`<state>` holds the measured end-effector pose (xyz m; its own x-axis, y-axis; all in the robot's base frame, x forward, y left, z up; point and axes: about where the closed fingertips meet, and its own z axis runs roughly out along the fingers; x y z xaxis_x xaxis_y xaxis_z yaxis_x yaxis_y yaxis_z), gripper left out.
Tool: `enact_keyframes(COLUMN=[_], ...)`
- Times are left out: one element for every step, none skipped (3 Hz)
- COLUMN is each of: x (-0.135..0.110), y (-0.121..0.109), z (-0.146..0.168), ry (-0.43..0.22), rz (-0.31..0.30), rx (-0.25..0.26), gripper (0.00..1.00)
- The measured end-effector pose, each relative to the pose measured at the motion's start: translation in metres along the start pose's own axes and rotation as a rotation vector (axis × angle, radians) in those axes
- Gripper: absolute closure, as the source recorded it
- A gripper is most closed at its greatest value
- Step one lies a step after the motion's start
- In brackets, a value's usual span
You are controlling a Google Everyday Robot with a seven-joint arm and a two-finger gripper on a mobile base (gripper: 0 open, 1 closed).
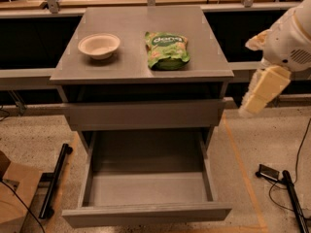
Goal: Place green rice chip bag into middle drawer
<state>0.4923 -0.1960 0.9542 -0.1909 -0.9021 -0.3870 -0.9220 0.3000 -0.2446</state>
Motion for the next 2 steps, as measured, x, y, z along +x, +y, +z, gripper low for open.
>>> enact_keyframes(x=[-0.051,-0.109], y=[-0.048,-0.108], z=[0.025,0.061], ry=[-0.202,-0.39], rz=[-0.026,-0.015], rx=[0.058,0.114], gripper=[0.0,0.0])
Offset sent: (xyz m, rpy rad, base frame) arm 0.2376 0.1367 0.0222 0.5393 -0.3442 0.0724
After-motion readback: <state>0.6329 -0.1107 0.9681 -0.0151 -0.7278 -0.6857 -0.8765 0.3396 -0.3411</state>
